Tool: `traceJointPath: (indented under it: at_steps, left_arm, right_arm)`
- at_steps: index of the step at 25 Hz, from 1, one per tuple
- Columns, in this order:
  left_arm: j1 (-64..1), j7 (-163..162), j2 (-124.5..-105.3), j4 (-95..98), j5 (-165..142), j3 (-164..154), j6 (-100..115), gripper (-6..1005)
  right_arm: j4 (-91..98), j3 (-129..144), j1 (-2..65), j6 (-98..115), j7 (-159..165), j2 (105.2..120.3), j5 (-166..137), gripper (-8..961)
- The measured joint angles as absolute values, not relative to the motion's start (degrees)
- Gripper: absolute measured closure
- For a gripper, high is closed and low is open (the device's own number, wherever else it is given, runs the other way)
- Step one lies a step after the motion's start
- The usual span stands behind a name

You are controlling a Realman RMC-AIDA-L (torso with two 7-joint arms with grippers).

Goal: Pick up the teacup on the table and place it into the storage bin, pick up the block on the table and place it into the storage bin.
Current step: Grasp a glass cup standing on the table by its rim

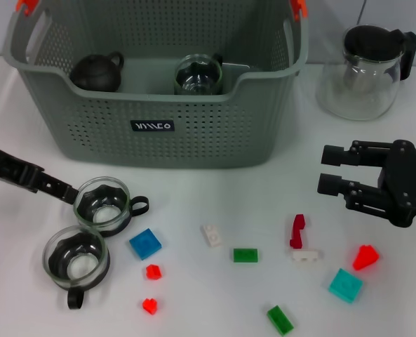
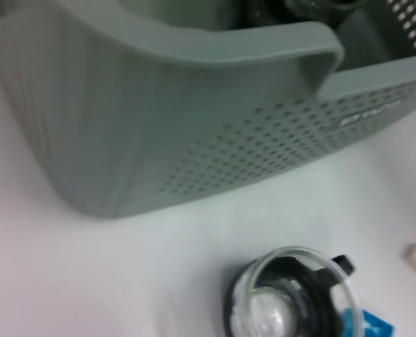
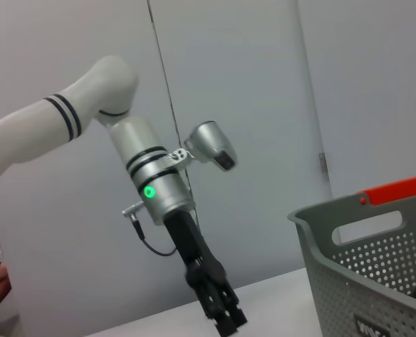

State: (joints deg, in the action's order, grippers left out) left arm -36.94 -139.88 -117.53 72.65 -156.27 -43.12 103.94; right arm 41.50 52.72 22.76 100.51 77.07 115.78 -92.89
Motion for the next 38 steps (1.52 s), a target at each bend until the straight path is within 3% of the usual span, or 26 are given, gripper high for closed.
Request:
traceJointPath:
  at_steps: [11, 17, 22, 28, 30, 38]
  left_arm:
    - [-36.8, -135.3, -120.84, 72.1, -158.8, -51.2, 98.2, 158]
    - [-31.2, -120.3, -122.87, 80.2, -150.7, -49.7, 103.1, 158]
    - [-27.4, -112.9, -123.09, 82.5, -143.7, -49.7, 104.9, 158]
    - [-29.0, -111.5, -123.96, 75.3, -143.7, -51.7, 101.1, 159]
    - [-29.2, -112.3, -124.12, 74.6, -143.9, -53.2, 99.3, 222]
    - [-29.8, -116.1, -124.13, 74.2, -148.0, -58.1, 94.3, 280]
  right_arm:
    - [41.0, 52.9, 23.2, 100.5, 77.8, 115.84, -93.0, 460]
    - [41.1, 52.7, 23.4, 100.7, 78.2, 115.84, -93.0, 460]
    - [41.2, 52.7, 23.4, 100.8, 79.0, 115.84, -93.0, 460]
    - [41.2, 52.7, 24.2, 100.7, 80.1, 115.84, -93.0, 459]
    - [41.1, 52.7, 24.2, 100.7, 80.1, 115.84, -93.0, 459]
    - [41.1, 52.6, 24.3, 100.8, 80.2, 115.84, -93.0, 459]
